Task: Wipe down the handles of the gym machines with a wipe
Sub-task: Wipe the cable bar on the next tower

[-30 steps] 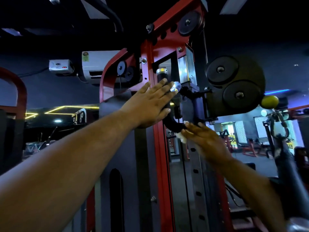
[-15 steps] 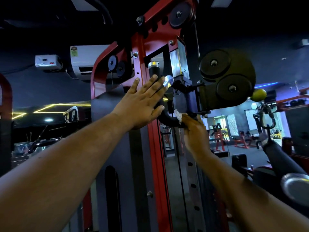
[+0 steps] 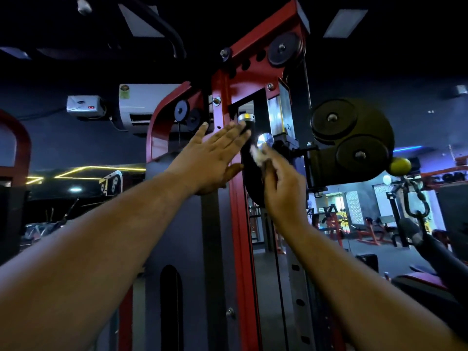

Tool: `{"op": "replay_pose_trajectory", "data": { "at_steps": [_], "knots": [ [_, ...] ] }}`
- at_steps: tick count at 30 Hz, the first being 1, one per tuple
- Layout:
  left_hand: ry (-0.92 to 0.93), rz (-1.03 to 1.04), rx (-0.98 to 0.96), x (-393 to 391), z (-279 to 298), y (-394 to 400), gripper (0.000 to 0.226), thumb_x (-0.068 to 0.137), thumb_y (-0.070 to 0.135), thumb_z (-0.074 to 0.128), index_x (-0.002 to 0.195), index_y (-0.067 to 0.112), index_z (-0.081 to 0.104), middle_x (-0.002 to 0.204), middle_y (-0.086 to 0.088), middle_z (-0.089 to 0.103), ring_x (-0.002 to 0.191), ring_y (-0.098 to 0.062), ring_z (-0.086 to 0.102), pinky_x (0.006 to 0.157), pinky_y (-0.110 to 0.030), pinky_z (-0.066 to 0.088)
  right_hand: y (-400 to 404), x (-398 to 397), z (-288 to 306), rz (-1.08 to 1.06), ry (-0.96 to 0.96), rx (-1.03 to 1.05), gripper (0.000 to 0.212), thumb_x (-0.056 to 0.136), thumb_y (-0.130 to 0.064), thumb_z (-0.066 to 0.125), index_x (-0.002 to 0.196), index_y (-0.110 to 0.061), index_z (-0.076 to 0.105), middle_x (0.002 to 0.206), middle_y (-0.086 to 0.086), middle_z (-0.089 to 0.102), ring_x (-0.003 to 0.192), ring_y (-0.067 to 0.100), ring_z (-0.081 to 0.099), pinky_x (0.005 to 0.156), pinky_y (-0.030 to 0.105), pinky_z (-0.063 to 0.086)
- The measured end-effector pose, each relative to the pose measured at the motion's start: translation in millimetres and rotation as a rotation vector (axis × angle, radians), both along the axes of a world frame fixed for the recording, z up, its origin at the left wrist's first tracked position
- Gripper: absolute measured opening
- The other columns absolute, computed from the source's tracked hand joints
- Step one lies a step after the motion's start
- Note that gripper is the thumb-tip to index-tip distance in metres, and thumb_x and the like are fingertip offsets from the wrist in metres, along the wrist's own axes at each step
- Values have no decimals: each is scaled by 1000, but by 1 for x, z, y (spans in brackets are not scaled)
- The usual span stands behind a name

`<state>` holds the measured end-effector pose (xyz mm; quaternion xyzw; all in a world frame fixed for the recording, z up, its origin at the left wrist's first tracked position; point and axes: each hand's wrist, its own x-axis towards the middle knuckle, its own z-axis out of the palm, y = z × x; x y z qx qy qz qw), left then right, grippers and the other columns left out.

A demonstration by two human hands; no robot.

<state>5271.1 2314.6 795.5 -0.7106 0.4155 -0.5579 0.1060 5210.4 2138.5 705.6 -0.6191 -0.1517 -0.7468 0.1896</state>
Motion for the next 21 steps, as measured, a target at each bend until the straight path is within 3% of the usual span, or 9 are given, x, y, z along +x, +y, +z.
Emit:
{"op": "replay_pose_trajectory", "data": {
  "at_steps": [3,6,8,10,14,16,18,21],
  "knots": [
    [63,-27,-116,-4,16,6,71,106,57,17,162,26,-14,161,10,-25,154,-8,-15,129,-51,-2,13,-3,54,-79,-52,17,37,103,-8,49,140,-9,55,127,8,68,112,11,64,97,18,50],
    [92,-4,-122,0,23,9,71,108,52,25,163,25,-10,170,5,-14,157,-12,-8,129,-50,0,17,11,65,-156,11,-152,31,106,-21,44,125,-12,67,122,5,71,113,14,66,100,31,53],
    [112,-6,-101,6,19,12,71,109,51,27,163,26,-10,172,4,-13,157,-11,-9,129,-49,-2,9,17,47,-216,66,-218,31,107,-23,41,124,-13,66,130,8,67,124,18,61,107,37,50],
    [119,-24,-68,10,11,16,71,109,50,27,163,27,-12,171,5,-15,157,-10,-12,129,-48,-4,-7,18,14,-262,100,-305,30,103,-11,53,132,-9,62,146,12,55,141,23,46,114,40,42],
    [81,-46,5,14,3,12,70,106,52,21,162,27,-14,170,6,-17,157,-11,-13,129,-49,-4,-33,13,-48,-357,94,-477,44,91,5,65,134,-6,58,149,14,50,139,28,49,103,47,53],
    [70,-45,6,14,6,8,70,108,50,22,162,28,-16,170,6,-18,157,-10,-13,129,-49,-4,-31,6,-35,-311,75,-405,39,98,2,56,136,-6,56,144,12,56,130,27,58,99,43,56],
    [85,-57,-23,14,10,5,70,110,48,26,162,27,-15,171,6,-18,157,-10,-12,129,-48,-4,-20,1,2,-224,-24,-208,36,101,1,48,135,-7,58,133,11,64,116,23,66,95,31,57],
    [138,-88,-65,11,8,0,74,109,48,33,164,25,-12,171,5,-15,158,-12,-7,129,-46,-2,2,3,42,-148,9,-93,36,101,0,48,133,-8,61,135,11,64,115,11,63,96,14,50]
  ]
}}
